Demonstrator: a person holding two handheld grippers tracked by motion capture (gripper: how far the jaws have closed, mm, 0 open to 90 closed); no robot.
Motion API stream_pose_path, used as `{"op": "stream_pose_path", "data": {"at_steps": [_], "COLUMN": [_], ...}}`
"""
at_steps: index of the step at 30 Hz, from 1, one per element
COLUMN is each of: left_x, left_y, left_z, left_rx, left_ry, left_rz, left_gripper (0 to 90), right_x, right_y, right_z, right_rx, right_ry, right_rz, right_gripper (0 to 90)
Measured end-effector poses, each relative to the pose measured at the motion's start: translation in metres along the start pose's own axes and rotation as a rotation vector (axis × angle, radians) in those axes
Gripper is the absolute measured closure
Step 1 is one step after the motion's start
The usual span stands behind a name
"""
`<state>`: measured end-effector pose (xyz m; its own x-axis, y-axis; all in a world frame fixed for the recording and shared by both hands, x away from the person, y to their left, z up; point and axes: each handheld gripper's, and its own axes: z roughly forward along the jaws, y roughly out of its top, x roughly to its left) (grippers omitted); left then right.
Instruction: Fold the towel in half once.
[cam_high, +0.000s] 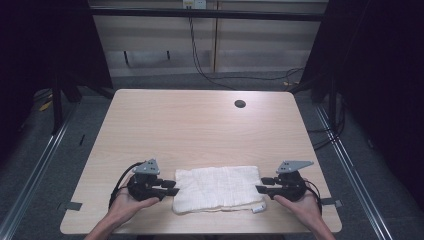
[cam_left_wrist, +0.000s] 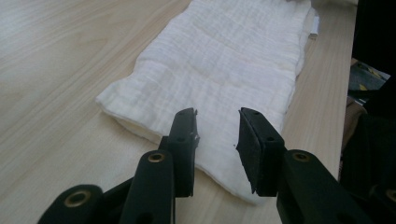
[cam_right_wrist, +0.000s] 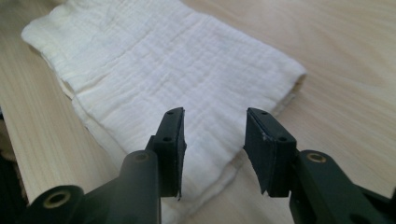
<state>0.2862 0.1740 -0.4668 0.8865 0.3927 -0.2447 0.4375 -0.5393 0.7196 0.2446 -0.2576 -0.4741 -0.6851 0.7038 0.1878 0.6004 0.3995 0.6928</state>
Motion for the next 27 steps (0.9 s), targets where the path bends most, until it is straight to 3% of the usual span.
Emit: {"op": "stream_pose_path", "data": {"at_steps": [3, 6, 9, 12, 13, 17, 18, 19, 22, 27], "left_x": [0.008, 0.012, 0.016, 0.023, 0.031, 0.037, 0.037, 0.038, 0.039, 0.034], "left_y": [0.005, 0.006, 0.008, 0.012, 0.015, 0.014, 0.013, 0.013, 0.012, 0.013], "left_z": [0.016, 0.022, 0.029, 0.029, 0.031, 0.039, 0.041, 0.043, 0.044, 0.046], "left_rx": [0.033, 0.035, 0.053, 0.025, 0.012, 0.022, 0.036, 0.054, 0.041, 0.050], "left_ry": [0.018, 0.037, 0.069, 0.077, 0.062, 0.057, 0.061, 0.069, 0.073, 0.066], "left_rz": [0.012, 0.007, 0.033, 0.013, -0.013, -0.021, -0.023, -0.012, -0.038, -0.032], "left_gripper": [65.3, 63.4, 62.1, 64.8, 66.1, 66.9, 65.3, 63.8, 58.2, 55.8], "right_x": [-0.007, -0.011, -0.022, -0.027, -0.031, -0.034, -0.036, -0.036, -0.035, -0.036], "right_y": [0.010, 0.015, 0.019, 0.022, 0.027, 0.032, 0.032, 0.032, 0.029, 0.026], "right_z": [0.013, 0.016, 0.024, 0.026, 0.029, 0.039, 0.044, 0.046, 0.049, 0.044], "right_rx": [0.038, 0.021, 0.014, 0.009, -0.006, 0.017, -0.003, -0.005, 0.004, 0.000], "right_ry": [-0.038, -0.063, -0.105, -0.122, -0.108, -0.132, -0.127, -0.123, -0.130, -0.166], "right_rz": [-0.010, 0.002, 0.029, 0.040, 0.049, 0.028, 0.029, 0.035, 0.026, 0.044], "right_gripper": [53.7, 52.7, 52.3, 52.3, 52.8, 59.4, 70.0, 73.1, 86.2, 88.1]}}
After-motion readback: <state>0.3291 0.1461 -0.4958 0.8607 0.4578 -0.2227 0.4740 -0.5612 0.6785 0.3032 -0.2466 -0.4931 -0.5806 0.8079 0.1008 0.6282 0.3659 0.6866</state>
